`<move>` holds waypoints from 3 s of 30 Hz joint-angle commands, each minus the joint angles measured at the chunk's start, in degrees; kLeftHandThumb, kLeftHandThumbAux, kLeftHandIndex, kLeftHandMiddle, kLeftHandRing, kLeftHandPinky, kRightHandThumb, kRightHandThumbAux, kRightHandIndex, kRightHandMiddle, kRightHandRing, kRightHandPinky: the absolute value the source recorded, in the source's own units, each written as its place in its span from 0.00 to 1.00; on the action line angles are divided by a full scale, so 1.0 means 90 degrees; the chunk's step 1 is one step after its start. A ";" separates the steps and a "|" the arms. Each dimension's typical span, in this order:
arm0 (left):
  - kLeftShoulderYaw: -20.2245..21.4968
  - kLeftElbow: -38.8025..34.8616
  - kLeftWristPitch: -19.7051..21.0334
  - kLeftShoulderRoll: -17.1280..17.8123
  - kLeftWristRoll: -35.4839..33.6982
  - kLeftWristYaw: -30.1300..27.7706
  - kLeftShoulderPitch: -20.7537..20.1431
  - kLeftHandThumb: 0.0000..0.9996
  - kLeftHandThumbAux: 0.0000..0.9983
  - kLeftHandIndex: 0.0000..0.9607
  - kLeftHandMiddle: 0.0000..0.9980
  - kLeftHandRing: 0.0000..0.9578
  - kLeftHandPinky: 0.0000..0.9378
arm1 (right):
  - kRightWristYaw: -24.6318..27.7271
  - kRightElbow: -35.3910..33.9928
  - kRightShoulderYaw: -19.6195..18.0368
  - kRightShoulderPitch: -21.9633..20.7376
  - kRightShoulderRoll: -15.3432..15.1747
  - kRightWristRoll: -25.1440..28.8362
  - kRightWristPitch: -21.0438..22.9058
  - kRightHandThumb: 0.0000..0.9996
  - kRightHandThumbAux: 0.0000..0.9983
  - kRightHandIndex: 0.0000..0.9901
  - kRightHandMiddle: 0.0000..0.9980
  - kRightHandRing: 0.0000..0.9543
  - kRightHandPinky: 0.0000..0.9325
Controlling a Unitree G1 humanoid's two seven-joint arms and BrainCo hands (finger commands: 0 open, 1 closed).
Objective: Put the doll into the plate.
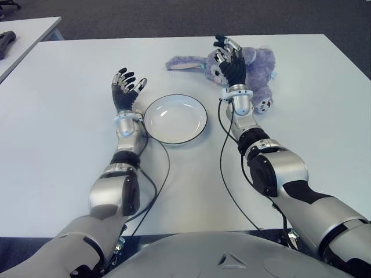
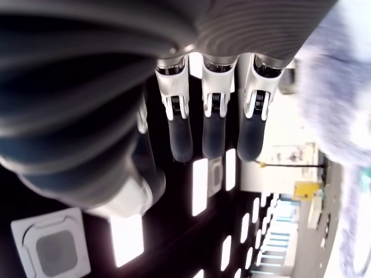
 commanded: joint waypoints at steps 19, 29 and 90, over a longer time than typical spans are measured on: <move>0.0262 0.1374 0.0286 -0.0577 -0.0273 0.0039 0.1935 0.00 0.80 0.23 0.30 0.30 0.27 | -0.1664 0.0308 0.1851 -0.1337 -0.1588 -0.2389 0.0956 0.08 0.65 0.10 0.08 0.06 0.02; 0.0251 0.1371 0.0347 -0.0588 -0.0251 0.0117 0.1883 0.00 0.80 0.23 0.30 0.30 0.26 | -0.1733 0.0502 0.2117 -0.1798 -0.1833 -0.2642 0.1752 0.06 0.64 0.07 0.05 0.02 0.00; 0.0234 0.1391 0.0435 -0.0619 -0.0201 0.0194 0.1802 0.00 0.74 0.22 0.30 0.28 0.23 | 0.0772 0.1020 0.4551 -0.2415 -0.3041 -0.4556 0.4435 0.06 0.50 0.02 0.00 0.00 0.00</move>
